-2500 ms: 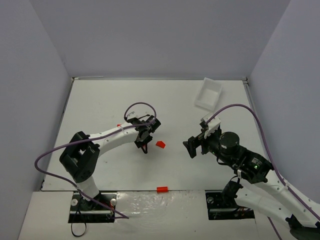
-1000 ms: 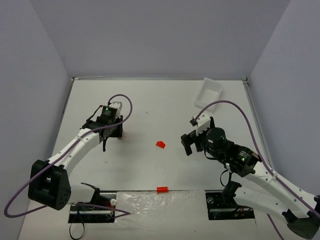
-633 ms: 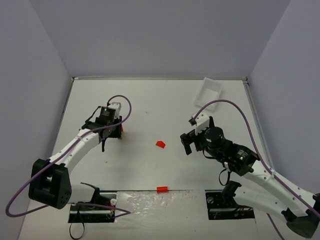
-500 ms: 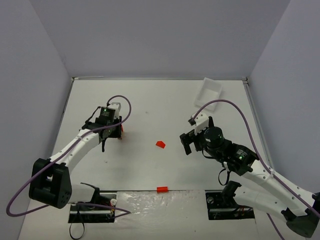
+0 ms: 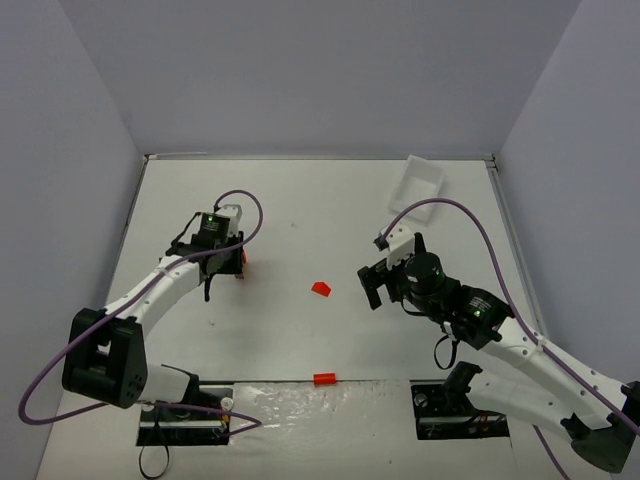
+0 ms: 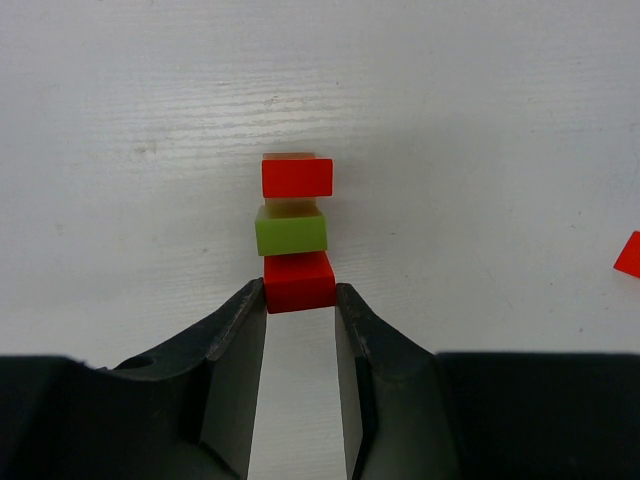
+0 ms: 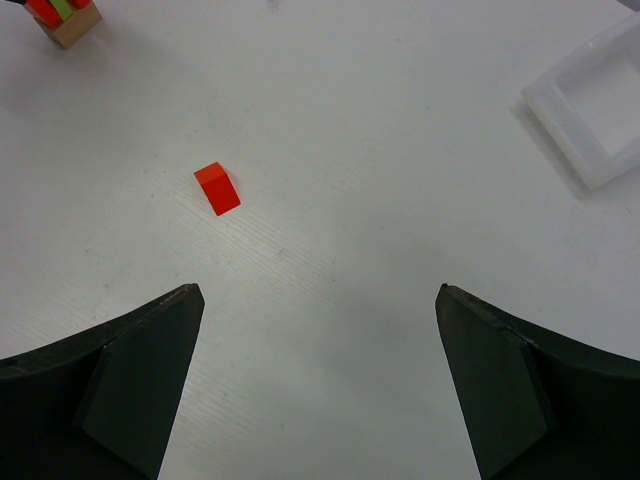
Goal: Build the wood block tower
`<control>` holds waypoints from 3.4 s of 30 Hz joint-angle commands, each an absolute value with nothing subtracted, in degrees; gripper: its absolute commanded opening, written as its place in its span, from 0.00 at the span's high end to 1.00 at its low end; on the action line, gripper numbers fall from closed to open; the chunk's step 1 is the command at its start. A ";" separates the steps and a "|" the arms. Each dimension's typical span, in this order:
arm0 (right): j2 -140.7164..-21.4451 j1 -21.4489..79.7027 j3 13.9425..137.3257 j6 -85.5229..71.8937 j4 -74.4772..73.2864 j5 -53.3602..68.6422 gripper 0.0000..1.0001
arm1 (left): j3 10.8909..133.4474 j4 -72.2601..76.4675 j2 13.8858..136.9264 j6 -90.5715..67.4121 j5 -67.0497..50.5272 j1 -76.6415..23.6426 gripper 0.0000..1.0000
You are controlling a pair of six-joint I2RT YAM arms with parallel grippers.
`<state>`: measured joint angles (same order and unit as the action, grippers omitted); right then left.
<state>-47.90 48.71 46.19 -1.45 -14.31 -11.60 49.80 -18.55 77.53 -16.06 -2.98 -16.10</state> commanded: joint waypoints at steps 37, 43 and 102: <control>-49.98 48.34 49.25 -2.64 -9.90 -12.39 0.00 | 52.33 -15.92 78.99 -13.41 -4.22 -14.56 1.00; -50.24 48.34 49.18 -2.81 -9.84 -12.09 0.00 | 52.21 -15.50 79.28 -13.40 -4.61 -14.54 1.00; -50.27 48.34 48.96 -3.08 -9.58 -10.28 0.00 | 67.76 -30.41 78.74 -26.63 -0.70 -14.50 0.38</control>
